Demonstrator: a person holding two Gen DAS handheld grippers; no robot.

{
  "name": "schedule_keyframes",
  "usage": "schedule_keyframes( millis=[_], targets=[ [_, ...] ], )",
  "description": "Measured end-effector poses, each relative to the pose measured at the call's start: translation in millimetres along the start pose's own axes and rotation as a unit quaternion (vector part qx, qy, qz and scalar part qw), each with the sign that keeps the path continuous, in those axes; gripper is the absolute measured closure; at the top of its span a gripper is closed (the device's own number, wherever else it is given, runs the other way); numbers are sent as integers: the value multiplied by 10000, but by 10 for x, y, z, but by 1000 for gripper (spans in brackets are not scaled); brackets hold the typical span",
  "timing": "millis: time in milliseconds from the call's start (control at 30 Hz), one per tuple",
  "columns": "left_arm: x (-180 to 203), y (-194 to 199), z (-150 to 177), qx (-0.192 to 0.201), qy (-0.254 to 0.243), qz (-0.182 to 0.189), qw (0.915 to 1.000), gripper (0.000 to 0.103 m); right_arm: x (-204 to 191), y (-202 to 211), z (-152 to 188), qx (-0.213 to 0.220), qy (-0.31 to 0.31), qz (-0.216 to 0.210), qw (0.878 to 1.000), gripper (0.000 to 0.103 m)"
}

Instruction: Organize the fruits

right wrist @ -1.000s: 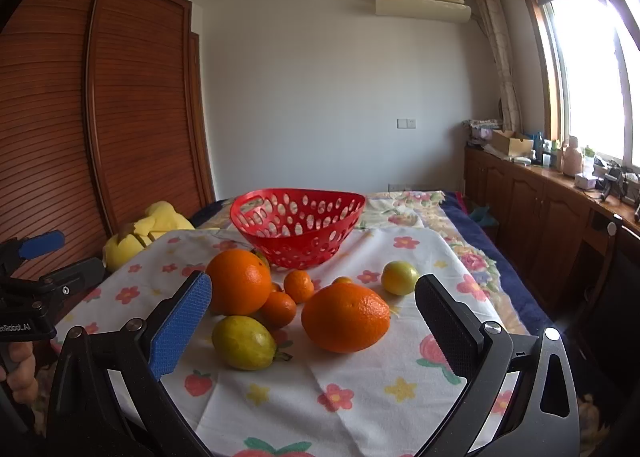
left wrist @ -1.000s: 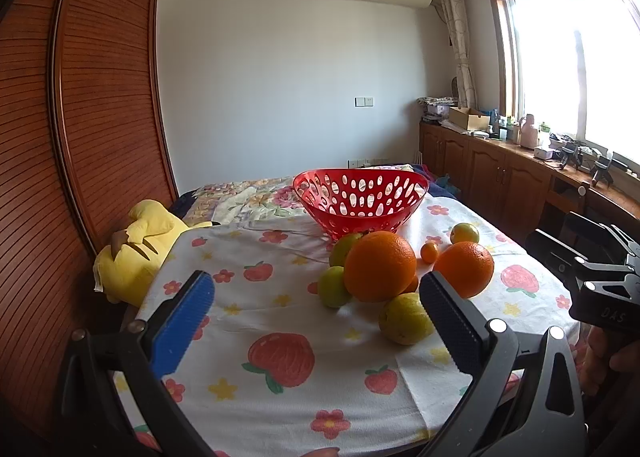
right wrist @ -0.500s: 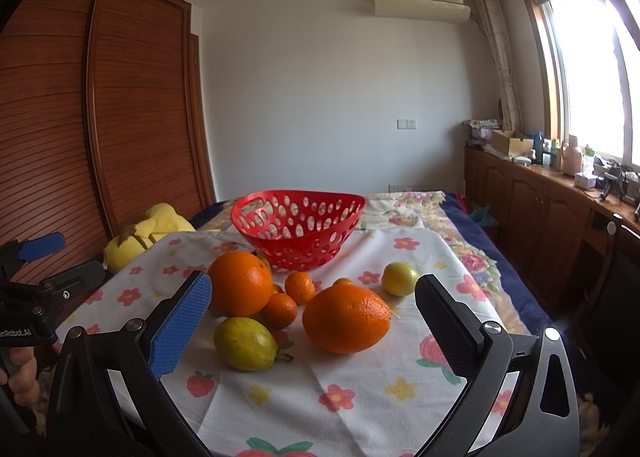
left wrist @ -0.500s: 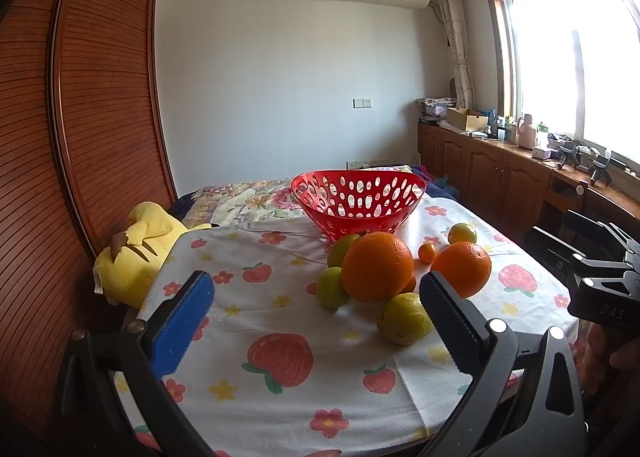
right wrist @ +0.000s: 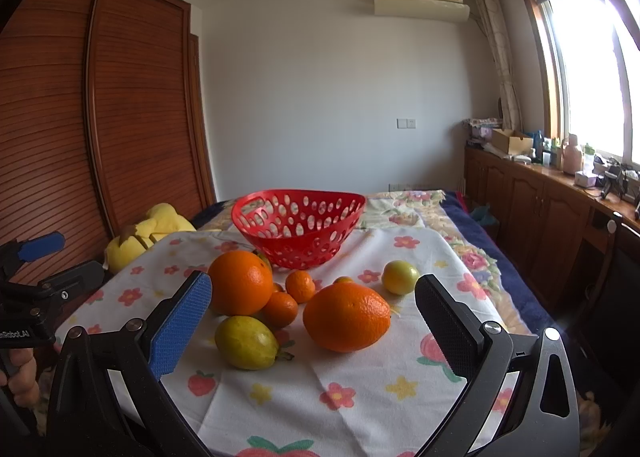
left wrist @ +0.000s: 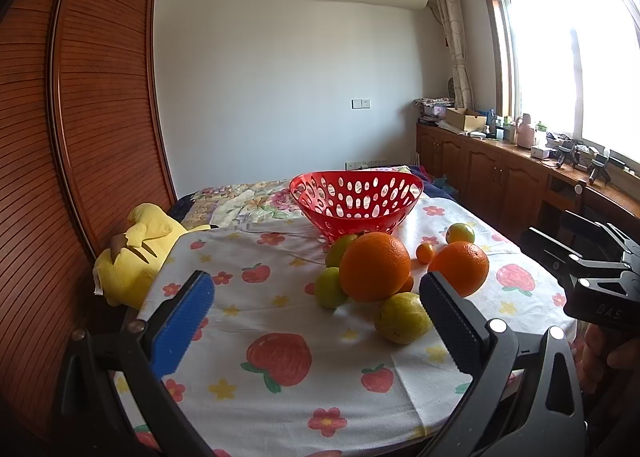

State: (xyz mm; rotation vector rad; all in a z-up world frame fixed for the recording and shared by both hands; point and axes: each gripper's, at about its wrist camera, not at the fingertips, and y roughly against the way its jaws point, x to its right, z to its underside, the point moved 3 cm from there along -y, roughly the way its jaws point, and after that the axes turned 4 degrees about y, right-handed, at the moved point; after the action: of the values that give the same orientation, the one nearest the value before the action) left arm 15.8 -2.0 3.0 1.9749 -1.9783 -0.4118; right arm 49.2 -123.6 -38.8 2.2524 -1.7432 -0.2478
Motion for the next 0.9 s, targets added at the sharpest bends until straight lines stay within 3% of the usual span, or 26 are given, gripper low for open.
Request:
schedule_keyframes(
  millis=[900],
  targets=[
    [55,41,7,-1,-27,52,10000,0,-18,11,10,-25,-8,-19,10000,0]
  ],
)
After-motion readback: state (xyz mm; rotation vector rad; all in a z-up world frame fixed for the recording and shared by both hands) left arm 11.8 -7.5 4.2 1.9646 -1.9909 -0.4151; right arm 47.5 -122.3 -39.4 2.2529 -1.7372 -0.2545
